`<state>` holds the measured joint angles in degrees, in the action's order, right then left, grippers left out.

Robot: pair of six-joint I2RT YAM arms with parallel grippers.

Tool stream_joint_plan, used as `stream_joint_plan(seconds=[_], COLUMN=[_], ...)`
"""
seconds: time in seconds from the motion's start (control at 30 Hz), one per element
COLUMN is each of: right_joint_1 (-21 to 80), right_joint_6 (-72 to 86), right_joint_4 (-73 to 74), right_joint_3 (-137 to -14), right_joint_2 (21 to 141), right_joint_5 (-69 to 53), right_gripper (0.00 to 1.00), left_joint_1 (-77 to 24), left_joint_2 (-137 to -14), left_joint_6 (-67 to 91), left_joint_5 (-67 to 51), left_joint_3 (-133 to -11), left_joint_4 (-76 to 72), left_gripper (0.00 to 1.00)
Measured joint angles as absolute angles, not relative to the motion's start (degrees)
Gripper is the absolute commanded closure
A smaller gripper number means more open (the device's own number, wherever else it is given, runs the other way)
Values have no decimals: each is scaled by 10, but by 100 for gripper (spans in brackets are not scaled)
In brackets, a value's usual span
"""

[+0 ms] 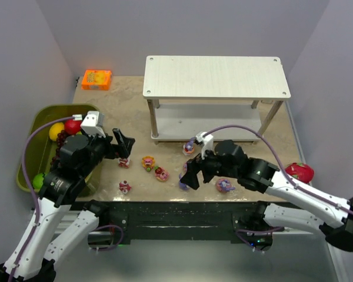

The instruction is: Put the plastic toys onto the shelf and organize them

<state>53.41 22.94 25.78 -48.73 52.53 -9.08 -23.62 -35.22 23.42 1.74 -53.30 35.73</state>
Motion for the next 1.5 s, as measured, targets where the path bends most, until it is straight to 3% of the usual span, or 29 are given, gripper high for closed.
stream_joint_plan(seconds=[0.17, 0.33, 0.63, 0.97, 1.5], right_joint_1=[654, 704, 709, 709, 700], right_joint_6=[220, 201, 138, 104, 99], right_joint_4=[207, 178, 144, 116, 83], right_joint_3=[-490, -522, -592, -630, -637], right_joint_2=[591, 694, 852, 987, 1069], right_joint_5=[-7, 67, 157, 178, 211], right_gripper=[9, 9, 9, 16, 22], left_joint_1=[-236, -236, -236, -236, -236], left_joint_2=[-351, -334, -276, -239, -239], left_joint_6=[235, 235, 236, 236, 245], left_joint_5=[20, 29, 42, 49, 50], left_joint_3=[-532, -532, -542, -569, -568], left_joint_4=[359, 377, 423, 454, 465], left_gripper=[3, 3, 2, 2, 2])
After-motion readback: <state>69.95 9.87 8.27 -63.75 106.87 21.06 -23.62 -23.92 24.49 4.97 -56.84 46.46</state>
